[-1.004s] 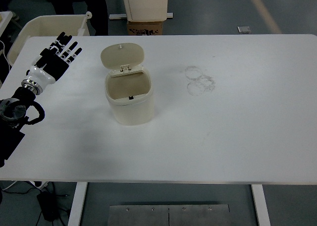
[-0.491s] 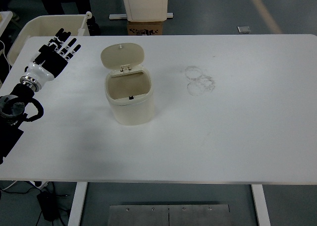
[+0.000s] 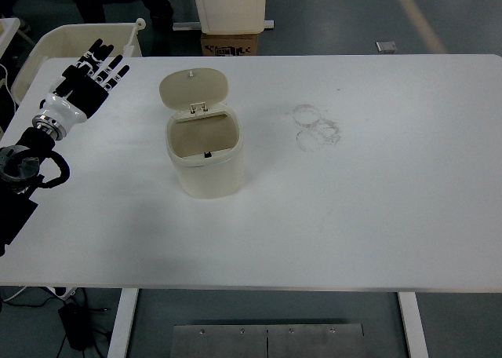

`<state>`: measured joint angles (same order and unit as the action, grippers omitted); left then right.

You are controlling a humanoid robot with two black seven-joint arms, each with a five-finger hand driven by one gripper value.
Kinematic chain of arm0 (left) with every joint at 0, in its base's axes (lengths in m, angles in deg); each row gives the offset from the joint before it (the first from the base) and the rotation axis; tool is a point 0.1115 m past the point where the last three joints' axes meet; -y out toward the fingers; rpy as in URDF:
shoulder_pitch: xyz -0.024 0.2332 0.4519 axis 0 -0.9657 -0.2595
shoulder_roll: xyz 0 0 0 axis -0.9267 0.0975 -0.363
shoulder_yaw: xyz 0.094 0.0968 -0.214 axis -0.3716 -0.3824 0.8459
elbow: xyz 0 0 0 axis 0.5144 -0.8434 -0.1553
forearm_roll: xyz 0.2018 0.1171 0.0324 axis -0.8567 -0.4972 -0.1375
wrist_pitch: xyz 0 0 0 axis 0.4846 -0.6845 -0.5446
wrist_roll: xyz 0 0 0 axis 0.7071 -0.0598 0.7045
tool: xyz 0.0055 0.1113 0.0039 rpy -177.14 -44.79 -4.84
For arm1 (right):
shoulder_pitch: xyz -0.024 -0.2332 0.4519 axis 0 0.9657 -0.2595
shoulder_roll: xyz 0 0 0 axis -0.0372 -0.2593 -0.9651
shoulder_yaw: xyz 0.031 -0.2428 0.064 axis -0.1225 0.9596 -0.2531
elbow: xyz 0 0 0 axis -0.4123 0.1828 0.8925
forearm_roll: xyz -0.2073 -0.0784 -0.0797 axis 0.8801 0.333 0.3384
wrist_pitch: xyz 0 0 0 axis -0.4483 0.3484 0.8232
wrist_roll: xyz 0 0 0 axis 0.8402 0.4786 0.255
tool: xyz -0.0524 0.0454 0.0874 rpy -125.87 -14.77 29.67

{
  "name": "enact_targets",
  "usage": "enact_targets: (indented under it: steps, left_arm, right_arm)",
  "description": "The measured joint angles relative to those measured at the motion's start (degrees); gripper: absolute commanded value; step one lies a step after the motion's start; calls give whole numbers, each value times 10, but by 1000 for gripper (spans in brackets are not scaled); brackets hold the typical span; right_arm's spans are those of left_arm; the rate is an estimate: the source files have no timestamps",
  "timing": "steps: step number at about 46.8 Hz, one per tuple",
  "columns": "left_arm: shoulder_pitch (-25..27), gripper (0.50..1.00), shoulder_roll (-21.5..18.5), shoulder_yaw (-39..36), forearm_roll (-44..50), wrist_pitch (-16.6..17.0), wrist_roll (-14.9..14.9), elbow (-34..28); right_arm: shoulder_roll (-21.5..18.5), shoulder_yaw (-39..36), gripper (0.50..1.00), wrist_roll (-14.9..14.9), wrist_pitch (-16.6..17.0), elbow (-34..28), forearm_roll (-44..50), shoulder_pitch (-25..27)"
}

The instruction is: Close trash bin

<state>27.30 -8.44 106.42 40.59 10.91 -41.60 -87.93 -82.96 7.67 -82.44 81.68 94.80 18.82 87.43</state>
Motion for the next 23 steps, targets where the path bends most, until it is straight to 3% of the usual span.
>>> enact_targets:
  steps: [12,23]
  left_arm:
    - [0,1000,-2,0,0,-1,2,-2]
    - [-8,1000,-22,2,0,7,3,-40]
  right_arm:
    - [0,0,993,0,0,0,0,0]
    - [0,0,993,0,0,0,0,0]
